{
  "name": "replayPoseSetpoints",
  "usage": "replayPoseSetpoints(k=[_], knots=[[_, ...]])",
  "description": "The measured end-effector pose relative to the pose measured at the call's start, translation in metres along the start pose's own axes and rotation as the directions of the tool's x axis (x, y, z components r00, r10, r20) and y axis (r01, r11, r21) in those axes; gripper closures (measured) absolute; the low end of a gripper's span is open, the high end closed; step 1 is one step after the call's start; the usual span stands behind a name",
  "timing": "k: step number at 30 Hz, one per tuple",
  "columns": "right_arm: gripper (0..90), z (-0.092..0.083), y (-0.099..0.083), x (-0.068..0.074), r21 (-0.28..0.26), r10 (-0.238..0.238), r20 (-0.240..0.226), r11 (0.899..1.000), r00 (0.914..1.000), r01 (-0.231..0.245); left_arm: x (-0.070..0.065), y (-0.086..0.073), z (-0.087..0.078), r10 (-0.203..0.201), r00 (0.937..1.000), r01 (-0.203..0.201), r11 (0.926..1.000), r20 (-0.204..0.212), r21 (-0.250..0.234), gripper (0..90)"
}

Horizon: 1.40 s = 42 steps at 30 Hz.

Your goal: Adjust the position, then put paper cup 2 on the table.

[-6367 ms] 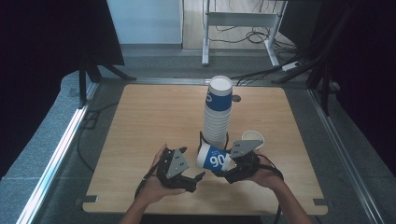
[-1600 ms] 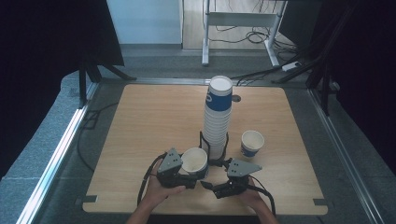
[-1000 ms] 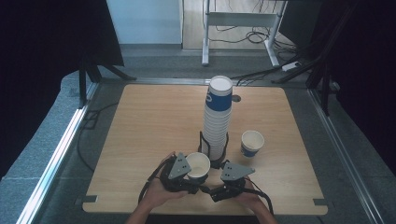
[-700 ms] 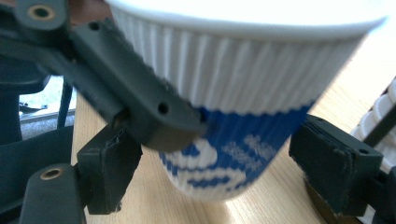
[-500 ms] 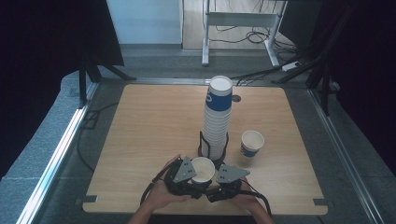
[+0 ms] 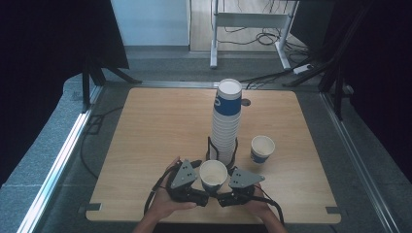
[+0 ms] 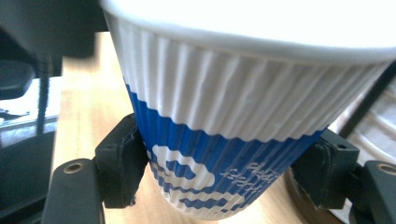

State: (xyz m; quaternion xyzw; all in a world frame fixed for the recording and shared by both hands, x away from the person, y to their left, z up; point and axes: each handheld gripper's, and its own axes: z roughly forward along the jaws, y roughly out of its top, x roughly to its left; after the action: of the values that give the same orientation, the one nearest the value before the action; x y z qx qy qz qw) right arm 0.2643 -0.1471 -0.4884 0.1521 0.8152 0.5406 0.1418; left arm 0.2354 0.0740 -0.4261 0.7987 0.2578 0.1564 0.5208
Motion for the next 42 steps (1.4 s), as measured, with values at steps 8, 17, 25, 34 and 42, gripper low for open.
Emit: replayPoseSetpoints(k=[8, 17, 25, 34, 42], knots=[[26.1, -0.005, -0.002, -0.005, -0.019, 0.033, 0.053, 0.999, 0.9980, -0.032, 0.007, -0.002, -0.010, -0.027, 0.9996, 0.026, 0.9985, -0.004, -0.048, 9.3], [26.2, -0.020, 0.003, -0.012, -0.087, 0.059, 0.087, 0.995, 0.9945, -0.051, 0.017, -0.004, -0.020, -0.061, 0.9977, 0.059, 0.9958, -0.029, -0.070, 9.4], [26.3, -0.036, 0.009, -0.016, -0.144, 0.065, 0.101, 0.988, 0.9927, -0.050, 0.031, -0.010, -0.015, -0.124, 0.9893, 0.121, 0.9913, -0.077, -0.052, 10.7], [26.3, -0.080, 0.023, -0.020, -0.235, 0.048, 0.190, 0.972, 0.9806, -0.002, 0.036, -0.011, -0.019, -0.147, 0.9855, 0.142, 0.9883, -0.085, -0.056, 11.0], [26.2, -0.112, 0.023, -0.033, -0.260, 0.081, 0.282, 0.966, 0.9559, -0.005, 0.033, -0.012, -0.017, -0.118, 0.9885, 0.116, 0.9928, -0.095, -0.027, 11.0]])
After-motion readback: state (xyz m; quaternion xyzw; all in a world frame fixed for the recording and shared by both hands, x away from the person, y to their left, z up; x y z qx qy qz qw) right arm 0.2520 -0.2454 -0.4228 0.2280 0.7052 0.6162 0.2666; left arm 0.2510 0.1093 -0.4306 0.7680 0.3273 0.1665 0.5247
